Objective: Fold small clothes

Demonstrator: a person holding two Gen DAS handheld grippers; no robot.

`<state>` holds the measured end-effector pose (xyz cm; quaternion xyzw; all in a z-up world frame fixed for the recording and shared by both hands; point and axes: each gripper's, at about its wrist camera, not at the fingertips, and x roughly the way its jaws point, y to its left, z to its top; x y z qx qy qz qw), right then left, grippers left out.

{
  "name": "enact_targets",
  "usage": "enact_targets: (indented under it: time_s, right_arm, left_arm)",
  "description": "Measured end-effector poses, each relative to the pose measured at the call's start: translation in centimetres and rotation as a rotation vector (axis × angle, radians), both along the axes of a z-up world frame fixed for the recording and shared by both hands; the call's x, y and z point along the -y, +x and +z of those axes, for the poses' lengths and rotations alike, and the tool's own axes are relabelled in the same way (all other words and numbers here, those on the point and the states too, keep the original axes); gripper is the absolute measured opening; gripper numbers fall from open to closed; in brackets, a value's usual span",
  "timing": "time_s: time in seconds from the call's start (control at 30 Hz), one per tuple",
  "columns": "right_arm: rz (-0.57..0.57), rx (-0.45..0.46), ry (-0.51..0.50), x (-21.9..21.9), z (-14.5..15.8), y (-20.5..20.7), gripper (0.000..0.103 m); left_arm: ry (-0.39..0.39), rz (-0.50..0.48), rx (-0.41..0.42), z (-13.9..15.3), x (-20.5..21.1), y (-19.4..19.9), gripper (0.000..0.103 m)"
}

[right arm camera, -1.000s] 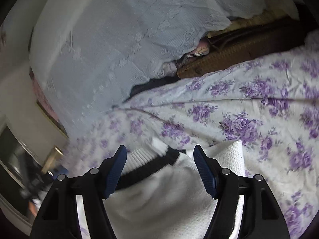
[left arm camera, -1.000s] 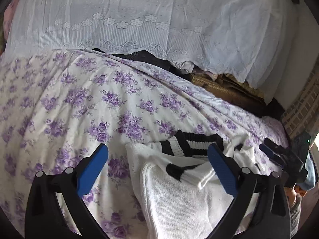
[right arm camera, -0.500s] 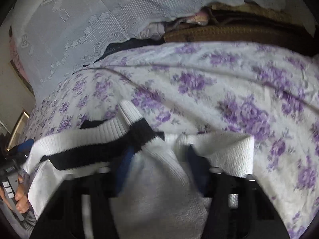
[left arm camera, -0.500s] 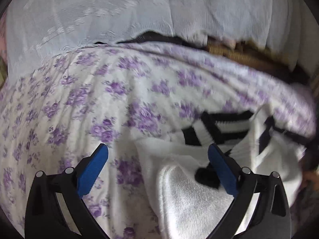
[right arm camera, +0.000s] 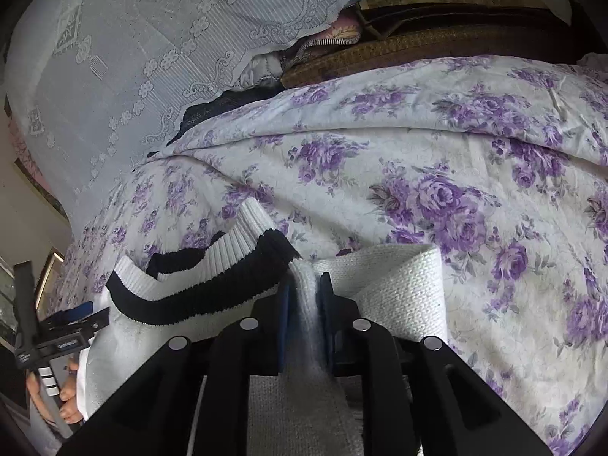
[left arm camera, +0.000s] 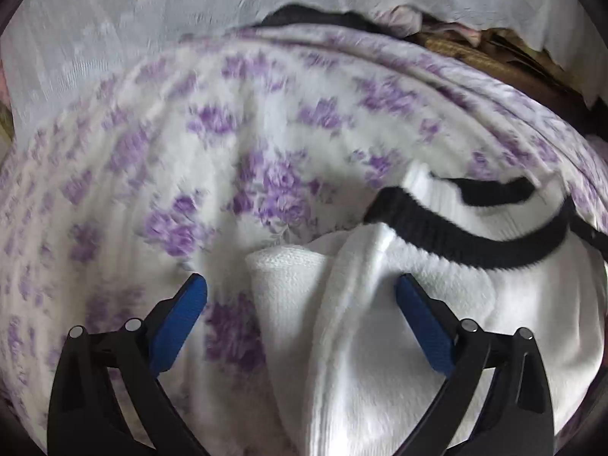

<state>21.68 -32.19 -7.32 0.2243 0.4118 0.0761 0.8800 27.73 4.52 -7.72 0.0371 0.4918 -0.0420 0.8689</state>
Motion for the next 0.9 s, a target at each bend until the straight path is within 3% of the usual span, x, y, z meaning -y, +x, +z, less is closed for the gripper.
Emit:
enact_targets:
  time_s: [0.03, 0.17, 0.3, 0.4, 0.47, 0.53, 0.63, 0.7, 0.73, 0.77, 0.8, 0.83, 0.9]
  right_arm:
    - [-0.008, 0.010, 0.001, 0.1, 0.1, -0.3, 0.010]
    - [-0.047, 0.095, -0.021, 0.4, 1.9, -1.5, 0.009]
    - [-0.062, 0.005, -0.039, 1.0, -0.1, -0.1, 0.009]
    - [-0.087, 0.026, 0.012, 1.8, 0.6, -0.7, 0.009]
    - [-0.088, 0.092, -0.011, 1.1, 2.5, -1.7, 0.012]
    - [0.012, 0.119, 0.004, -1.2, 3.9, -1.8, 0.012]
    - [0.199, 0.072, 0.024, -6.1, 4.0, -1.4, 0.012]
    - [0.304, 0.006, -0.017, -9.4, 3.1, -1.0, 0.012]
    - [0.332, -0.020, -0.046, -10.7, 2.6, -0.7, 0.011]
    - [0.346, -0.049, -0.096, -11.9, 1.6, -0.1, 0.006]
    - [0.330, -0.055, -0.128, -12.5, 0.9, 0.6, 0.005]
    - [0.313, -0.051, -0.139, -12.7, 0.6, 1.3, 0.000]
    - [0.287, -0.054, -0.156, -12.9, 0.3, 2.8, 0.000]
  left_arm:
    - [-0.012, 0.007, -0.009, -0.3, -0.2, 0.1, 0.087]
    - [-0.051, 0.016, 0.010, 0.1, -1.0, -1.0, 0.068]
    - [0.006, 0.018, 0.070, 0.5, -0.2, -2.0, 0.068]
    - [-0.009, 0.022, 0.124, 2.6, -0.2, -3.7, 0.063]
    - [-0.038, -0.028, 0.171, 4.7, 0.8, -4.5, 0.065]
    - [-0.040, -0.093, 0.162, 5.2, 2.5, -4.6, 0.068]
    - [-0.059, -0.189, 0.079, 3.9, 5.5, -4.5, 0.068]
    - [-0.039, -0.225, 0.053, 2.4, 6.6, -5.1, 0.070]
    - [0.006, -0.220, 0.060, 1.3, 7.0, -5.3, 0.078]
    - [0.048, -0.201, 0.081, 0.7, 7.3, -5.2, 0.093]
    - [0.094, -0.170, 0.111, 0.2, 7.7, -5.0, 0.099]
    - [0.124, -0.145, 0.130, -0.1, 8.0, -4.4, 0.099]
    - [0.137, -0.126, 0.124, -0.1, 8.1, -3.5, 0.099]
